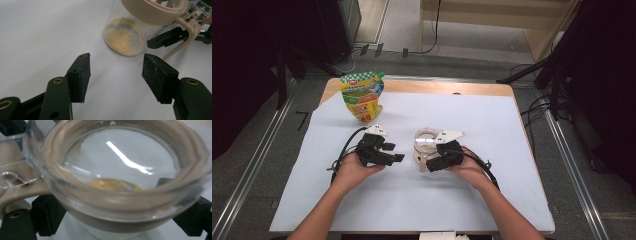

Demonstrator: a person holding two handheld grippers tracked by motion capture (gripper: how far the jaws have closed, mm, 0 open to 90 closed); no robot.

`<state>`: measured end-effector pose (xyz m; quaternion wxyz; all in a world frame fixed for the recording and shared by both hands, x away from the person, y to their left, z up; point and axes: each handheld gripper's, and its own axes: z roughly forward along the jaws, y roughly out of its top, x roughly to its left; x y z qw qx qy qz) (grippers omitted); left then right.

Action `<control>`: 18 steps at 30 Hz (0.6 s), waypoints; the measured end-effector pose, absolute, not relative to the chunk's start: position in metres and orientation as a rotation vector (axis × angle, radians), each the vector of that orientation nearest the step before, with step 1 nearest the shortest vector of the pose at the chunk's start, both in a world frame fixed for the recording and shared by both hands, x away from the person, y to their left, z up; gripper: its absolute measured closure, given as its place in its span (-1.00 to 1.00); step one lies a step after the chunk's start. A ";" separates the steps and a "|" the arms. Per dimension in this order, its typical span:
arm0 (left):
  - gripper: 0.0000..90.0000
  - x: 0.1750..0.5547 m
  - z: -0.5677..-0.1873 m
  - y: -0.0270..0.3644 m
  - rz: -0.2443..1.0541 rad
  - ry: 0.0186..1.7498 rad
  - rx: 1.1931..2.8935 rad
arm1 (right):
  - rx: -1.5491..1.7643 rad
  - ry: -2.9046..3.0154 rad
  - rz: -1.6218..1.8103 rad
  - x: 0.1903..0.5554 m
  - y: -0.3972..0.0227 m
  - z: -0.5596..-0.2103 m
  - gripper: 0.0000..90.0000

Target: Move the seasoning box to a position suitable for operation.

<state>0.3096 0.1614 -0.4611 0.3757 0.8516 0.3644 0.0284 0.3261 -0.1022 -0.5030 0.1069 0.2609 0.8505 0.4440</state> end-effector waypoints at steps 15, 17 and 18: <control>-0.08 0.308 -0.459 0.160 0.070 0.914 2.167 | 0.756 2.528 1.266 0.314 -0.126 -0.498 -0.62; -0.07 0.307 -0.458 0.160 0.071 0.914 2.166 | 0.766 2.522 1.277 0.313 -0.130 -0.495 -0.61; -0.07 0.306 -0.458 0.160 0.069 0.910 2.162 | 0.775 2.518 1.281 0.311 -0.131 -0.492 -0.58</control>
